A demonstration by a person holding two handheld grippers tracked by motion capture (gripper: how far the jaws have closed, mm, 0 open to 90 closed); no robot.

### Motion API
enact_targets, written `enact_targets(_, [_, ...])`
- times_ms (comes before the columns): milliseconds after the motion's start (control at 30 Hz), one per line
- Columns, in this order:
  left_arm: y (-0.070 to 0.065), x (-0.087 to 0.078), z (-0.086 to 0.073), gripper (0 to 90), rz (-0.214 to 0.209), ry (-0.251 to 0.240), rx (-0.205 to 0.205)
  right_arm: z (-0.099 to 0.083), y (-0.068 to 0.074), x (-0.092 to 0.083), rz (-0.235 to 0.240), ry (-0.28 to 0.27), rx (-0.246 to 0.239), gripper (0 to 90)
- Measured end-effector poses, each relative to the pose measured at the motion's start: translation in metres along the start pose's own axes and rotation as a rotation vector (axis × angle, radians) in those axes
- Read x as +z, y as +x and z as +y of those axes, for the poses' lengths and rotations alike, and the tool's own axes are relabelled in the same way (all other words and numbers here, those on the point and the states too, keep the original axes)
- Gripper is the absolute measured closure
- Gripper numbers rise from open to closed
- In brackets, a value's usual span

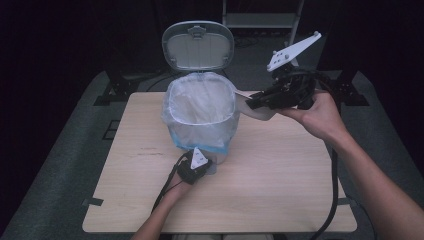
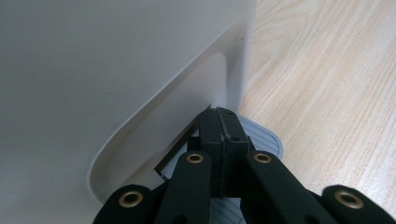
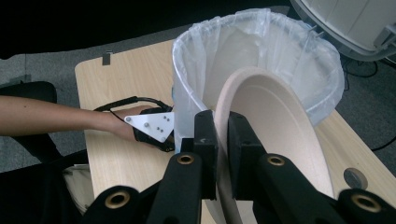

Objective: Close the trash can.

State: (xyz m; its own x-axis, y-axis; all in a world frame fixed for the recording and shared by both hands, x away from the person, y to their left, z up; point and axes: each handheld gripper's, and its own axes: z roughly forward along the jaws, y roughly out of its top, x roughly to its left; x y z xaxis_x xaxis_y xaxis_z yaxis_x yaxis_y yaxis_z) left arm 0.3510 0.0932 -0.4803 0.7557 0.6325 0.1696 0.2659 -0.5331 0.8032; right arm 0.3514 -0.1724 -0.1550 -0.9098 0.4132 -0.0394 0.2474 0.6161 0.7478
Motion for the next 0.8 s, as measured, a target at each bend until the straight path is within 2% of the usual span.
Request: enact_targets(800, [0.0, 0.0, 0.0, 90.0, -0.001, 0.0, 0.0, 0.043, 0.008, 0.018, 0.034, 0.011, -0.063, 83.0])
